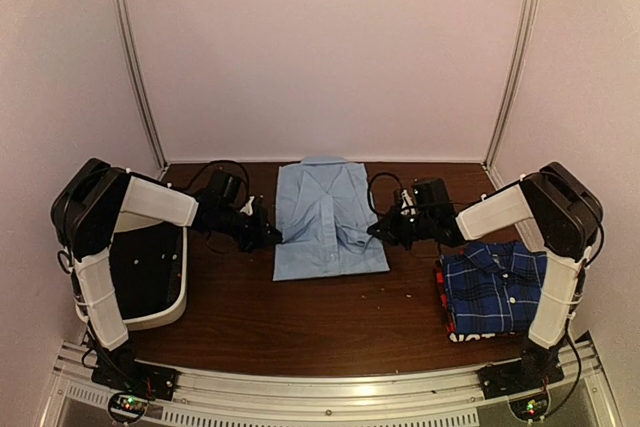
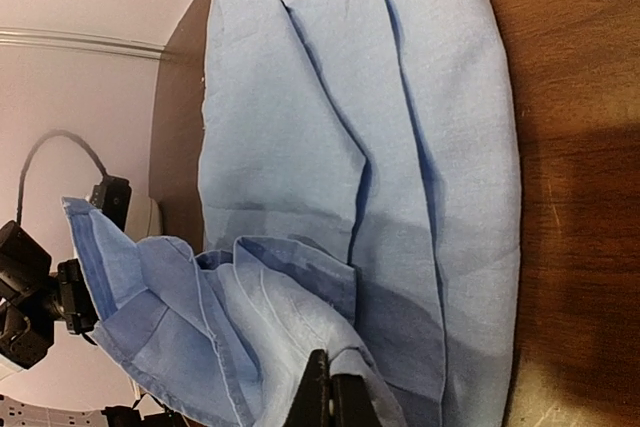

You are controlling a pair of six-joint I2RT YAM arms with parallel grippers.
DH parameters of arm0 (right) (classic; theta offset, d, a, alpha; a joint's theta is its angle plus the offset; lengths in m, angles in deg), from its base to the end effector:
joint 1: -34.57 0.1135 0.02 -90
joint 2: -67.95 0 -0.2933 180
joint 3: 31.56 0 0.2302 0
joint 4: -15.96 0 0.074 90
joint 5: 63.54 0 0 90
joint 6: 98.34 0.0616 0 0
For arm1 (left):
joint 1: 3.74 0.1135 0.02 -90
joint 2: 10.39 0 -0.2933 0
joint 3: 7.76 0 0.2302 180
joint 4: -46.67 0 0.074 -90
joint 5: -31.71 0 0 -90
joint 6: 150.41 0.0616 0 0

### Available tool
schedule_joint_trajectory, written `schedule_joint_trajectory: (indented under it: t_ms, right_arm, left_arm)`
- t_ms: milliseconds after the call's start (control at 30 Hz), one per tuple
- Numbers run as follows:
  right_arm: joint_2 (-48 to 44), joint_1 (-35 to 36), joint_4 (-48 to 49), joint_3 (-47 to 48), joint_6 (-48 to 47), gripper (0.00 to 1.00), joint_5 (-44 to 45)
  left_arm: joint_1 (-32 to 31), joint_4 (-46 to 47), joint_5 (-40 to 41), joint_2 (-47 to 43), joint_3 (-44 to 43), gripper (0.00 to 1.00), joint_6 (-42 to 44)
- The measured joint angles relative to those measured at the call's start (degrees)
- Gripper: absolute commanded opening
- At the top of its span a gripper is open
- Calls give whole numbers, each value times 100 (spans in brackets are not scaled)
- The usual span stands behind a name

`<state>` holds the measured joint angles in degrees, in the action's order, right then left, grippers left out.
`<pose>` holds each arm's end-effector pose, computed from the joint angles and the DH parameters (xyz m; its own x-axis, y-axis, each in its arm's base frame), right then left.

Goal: Fold and stack the long sleeve shirts
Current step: Fold the rectangle-folded shirt at the center of the board.

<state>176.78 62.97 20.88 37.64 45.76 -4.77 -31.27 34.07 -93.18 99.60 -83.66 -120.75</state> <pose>0.3332 0.2165 0.1721 -0.9269 0.2863 -0.2429 -0.0526 0.5416 0.8390 0.3352 -0.2144 0.1695 -0.9511 -0.3080 0.0222 -0.2009 0.5625 -0.8020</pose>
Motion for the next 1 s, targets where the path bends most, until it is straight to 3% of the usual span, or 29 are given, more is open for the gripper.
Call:
schedule_joint_trajectory:
  t_ms: [200,267,300,367,400,467,567,800,1000]
  right_arm:
    - [-31,-44,146,-2,-2,0,-7]
    - [-33,-57,188,-2,-13,6,-7]
    - [-33,-68,203,-2,-20,15,-7]
    - [-35,-85,219,-2,-44,31,-11]
    - [-42,-101,227,-2,-52,38,-13]
    - [-68,-142,240,-2,-133,50,-31]
    - [-157,-210,153,13,-254,62,-20]
    - [-595,-240,-623,343,-911,64,205]
    - [-1167,-15,-1134,302,-1668,47,577]
  left_arm:
    - [0,-66,114,-44,-15,0,63]
    - [0,-94,146,-44,-55,3,87]
    - [0,-109,162,-44,-83,9,107]
    - [7,-144,188,-44,-181,37,190]
    - [13,-170,205,-44,-251,44,251]
    - [42,-247,238,-44,-424,55,352]
    - [116,-389,293,-44,-664,59,553]
    - [273,-787,551,-247,-776,60,1019]
    - [205,-1036,684,-549,-730,58,1408]
